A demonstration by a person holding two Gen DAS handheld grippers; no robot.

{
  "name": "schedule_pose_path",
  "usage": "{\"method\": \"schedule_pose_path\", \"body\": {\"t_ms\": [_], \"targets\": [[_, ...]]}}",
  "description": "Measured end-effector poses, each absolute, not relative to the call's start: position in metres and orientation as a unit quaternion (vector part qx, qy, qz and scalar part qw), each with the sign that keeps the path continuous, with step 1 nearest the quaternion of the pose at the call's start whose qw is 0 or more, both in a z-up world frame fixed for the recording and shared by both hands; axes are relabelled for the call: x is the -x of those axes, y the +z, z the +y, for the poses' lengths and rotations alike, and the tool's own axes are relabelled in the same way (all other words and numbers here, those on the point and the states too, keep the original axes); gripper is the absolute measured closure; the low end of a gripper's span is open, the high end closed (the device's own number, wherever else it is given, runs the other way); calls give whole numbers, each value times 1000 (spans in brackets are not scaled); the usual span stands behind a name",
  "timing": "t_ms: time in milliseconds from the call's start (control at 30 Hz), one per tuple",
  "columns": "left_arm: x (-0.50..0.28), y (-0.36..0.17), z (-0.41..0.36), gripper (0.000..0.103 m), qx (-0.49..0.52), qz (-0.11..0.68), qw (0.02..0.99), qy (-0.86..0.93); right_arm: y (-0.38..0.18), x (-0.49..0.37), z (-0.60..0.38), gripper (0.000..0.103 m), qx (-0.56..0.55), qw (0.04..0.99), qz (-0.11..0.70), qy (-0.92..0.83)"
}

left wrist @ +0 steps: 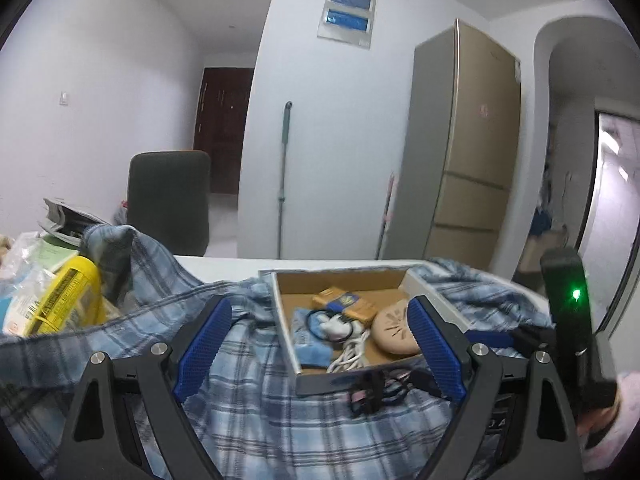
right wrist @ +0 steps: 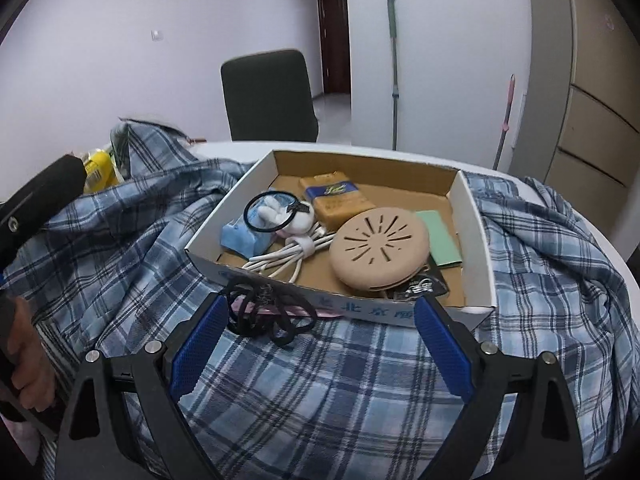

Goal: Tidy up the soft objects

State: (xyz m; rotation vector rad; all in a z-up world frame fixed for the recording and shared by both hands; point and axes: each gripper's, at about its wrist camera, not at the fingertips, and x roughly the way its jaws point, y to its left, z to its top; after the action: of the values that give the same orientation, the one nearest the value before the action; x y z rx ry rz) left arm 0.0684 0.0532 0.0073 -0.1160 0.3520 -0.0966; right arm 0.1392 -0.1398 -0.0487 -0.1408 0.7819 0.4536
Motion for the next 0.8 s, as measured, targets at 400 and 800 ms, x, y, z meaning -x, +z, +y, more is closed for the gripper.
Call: {"method": "schedule_pose_path", "body": {"t_ms": [400, 800], "targets": [[-77, 3, 84, 12, 117, 185, 975, -36, -91, -149, -94, 9, 82, 854, 466, 216], [-79, 0, 89, 12, 128, 194, 972, -31, -93, -159, -86, 18, 77, 859, 462, 205]]}}
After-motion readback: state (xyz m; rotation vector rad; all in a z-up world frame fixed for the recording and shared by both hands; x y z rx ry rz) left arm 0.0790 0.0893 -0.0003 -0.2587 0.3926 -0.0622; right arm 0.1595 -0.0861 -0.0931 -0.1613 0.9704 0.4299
